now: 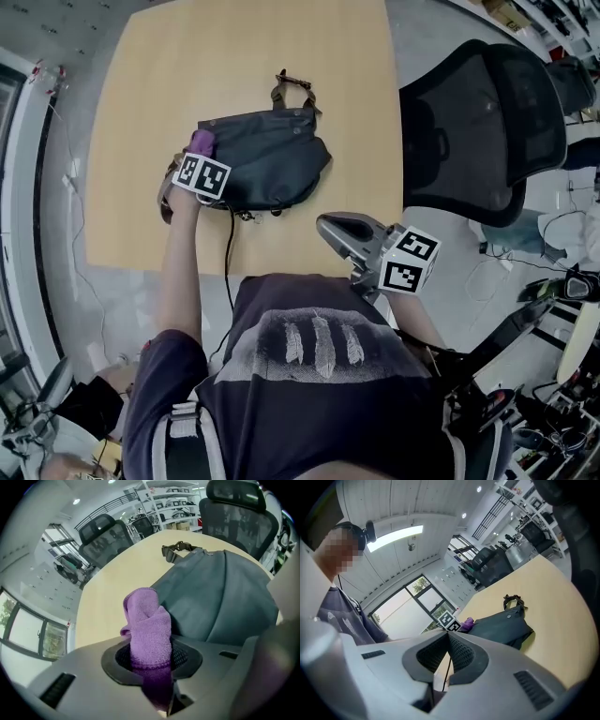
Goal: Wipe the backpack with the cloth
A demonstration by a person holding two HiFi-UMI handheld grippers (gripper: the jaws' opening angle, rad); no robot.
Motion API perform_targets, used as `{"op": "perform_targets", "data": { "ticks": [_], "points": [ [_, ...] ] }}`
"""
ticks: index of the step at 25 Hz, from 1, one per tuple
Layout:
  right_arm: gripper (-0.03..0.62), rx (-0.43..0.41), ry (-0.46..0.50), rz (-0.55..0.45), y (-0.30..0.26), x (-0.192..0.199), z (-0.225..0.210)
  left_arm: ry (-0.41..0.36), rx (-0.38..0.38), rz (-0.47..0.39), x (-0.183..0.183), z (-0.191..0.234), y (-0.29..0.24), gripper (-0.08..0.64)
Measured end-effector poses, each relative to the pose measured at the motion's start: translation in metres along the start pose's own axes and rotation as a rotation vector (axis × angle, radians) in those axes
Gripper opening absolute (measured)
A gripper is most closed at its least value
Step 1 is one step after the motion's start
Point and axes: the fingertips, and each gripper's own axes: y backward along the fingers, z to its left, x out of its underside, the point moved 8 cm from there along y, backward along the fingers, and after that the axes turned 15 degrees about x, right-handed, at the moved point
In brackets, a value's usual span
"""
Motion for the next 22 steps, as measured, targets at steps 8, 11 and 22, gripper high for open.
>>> {"op": "perform_targets", "data": {
  "ticks": [8, 11, 22],
  "points": [
    [0.003, 0.045, -0.047, -0.026, 0.011, 0.005, -0.007, -0.132, 0.041, -0.031, -0.039, -0.036, 0.000, 0.118],
    [0.003, 0.056, -0.064, -0.047, 0.017, 0.006, -0.008, -0.203, 0.064, -0.026, -0.060, -0.055, -0.002, 0.118],
    [0.003, 0.116, -0.103, -0.104, 0.045, 0.016, -0.021, -0.441, 0.089, -0.045, -0.121, -0.124, -0.011, 0.118]
  ]
}}
